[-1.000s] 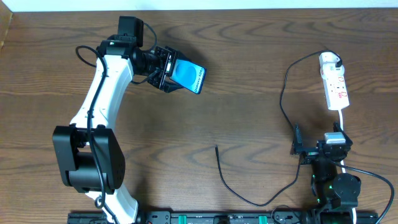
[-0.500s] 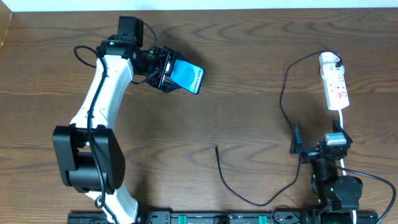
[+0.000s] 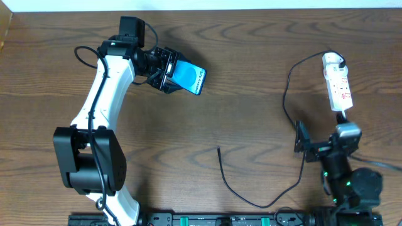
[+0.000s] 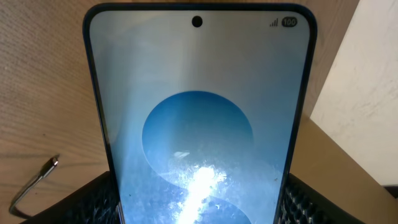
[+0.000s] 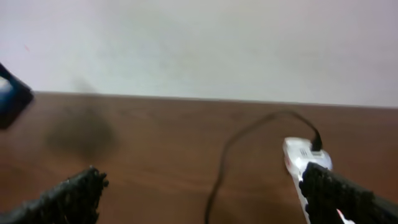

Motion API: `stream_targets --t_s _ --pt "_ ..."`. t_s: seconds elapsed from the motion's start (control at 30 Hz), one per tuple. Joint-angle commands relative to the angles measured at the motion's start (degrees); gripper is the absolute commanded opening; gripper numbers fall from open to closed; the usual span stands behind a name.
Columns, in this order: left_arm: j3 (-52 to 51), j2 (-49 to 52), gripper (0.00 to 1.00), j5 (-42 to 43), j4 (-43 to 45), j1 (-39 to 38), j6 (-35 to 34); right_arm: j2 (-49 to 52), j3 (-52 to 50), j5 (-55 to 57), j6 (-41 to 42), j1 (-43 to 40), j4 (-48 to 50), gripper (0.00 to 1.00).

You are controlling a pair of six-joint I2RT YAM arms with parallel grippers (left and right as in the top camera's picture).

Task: Plug charger to phone and switch on socket
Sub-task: 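Raise the right gripper and move it left toward the phone's edge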

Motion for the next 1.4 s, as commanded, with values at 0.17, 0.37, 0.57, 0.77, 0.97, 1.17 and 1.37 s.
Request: stream_targets --t_s 0.17,0.37,0.57,0.77,0.97,1.17,1.37 --pt "1.8 -1.9 0.08 0.8 0.1 0.2 1.0 26.3 23.2 -15.8 7.6 0.2 -5.9 0.99" --pt "1.8 -1.9 0.08 0.8 0.1 0.2 1.0 42.4 33.2 -36.3 14.7 0.2 -0.7 0.99" --pt "1.8 -1.9 0.08 0.8 0.1 0.2 1.0 52.2 33.5 -44.2 25.2 0.5 16.1 0.99" --pt "1.8 -1.9 0.07 0.8 0.1 0.2 1.0 61.0 33.5 -42.1 39.0 4.5 27.8 0.99" --pt "1.8 -1.9 0.07 0.8 0.1 0.2 1.0 69.7 33.5 -34.7 44.6 11.1 28.0 0.85" --pt "1.8 -1.9 0.07 0.8 0.1 0.0 1.0 75.9 33.5 -32.0 45.1 17.4 30.2 0.9" --pt "1.8 -1.9 0.07 -3.0 0.1 -1.4 1.0 77.0 33.5 -28.9 43.5 21.1 31.4 0.9"
